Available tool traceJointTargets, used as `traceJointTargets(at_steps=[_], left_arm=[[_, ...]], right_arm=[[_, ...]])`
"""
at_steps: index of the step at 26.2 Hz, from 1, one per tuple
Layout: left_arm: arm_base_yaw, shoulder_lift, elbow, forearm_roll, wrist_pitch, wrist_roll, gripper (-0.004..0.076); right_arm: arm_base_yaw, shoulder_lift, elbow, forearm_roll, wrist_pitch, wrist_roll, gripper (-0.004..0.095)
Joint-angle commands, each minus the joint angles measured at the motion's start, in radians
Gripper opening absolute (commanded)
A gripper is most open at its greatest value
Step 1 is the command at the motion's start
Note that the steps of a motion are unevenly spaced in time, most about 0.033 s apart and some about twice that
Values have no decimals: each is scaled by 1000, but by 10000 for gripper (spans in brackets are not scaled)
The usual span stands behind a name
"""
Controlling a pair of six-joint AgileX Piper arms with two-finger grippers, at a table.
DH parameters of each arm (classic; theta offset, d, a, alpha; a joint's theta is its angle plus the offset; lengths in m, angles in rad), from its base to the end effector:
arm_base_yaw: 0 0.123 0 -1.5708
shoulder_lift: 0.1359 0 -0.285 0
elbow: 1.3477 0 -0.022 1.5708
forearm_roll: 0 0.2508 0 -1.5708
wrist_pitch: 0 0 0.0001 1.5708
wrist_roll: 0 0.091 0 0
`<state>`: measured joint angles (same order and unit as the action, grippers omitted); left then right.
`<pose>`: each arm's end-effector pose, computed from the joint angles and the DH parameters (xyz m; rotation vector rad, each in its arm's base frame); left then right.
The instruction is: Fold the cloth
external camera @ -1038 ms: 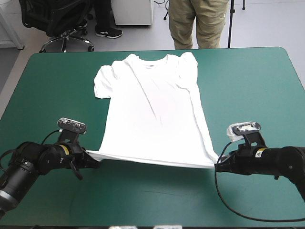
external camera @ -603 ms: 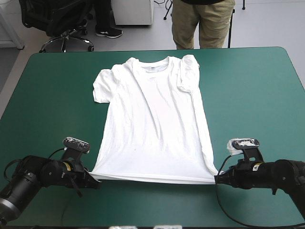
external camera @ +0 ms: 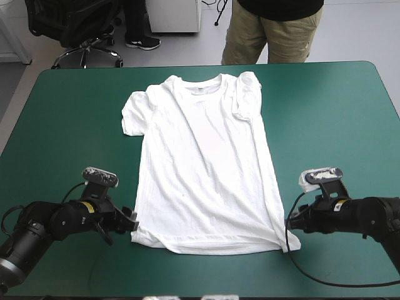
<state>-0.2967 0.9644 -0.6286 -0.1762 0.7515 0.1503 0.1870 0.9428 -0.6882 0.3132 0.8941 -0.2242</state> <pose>0.1581 -0.0597 0.2609 0.4523 2.5333 -0.2583 0.1543 0.0515 0.2780 -0.3608 2.5814 0.3744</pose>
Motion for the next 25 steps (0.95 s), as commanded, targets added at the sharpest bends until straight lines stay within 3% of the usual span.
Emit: traceJointTargets(at_steps=[1, 3, 7, 16, 25], left_arm=[[2, 50, -84, 105, -186, -150, 471], [36, 194, -164, 115, -257, -208, 447], [51, 453, -358, 117, -284, -193, 436], [51, 719, -619, 129, -240, -158, 404], [51, 850, -647, 117, -249, -158, 372]], right_arm=[[-6, -5, -123, 1, -121, -12, 418], [-6, -3, -201, 3, -223, -12, 418], [-6, 25, -258, 10, -237, -23, 417], [-6, 62, -258, 11, -193, -35, 359], [-6, 65, -256, 11, -191, -35, 320]])
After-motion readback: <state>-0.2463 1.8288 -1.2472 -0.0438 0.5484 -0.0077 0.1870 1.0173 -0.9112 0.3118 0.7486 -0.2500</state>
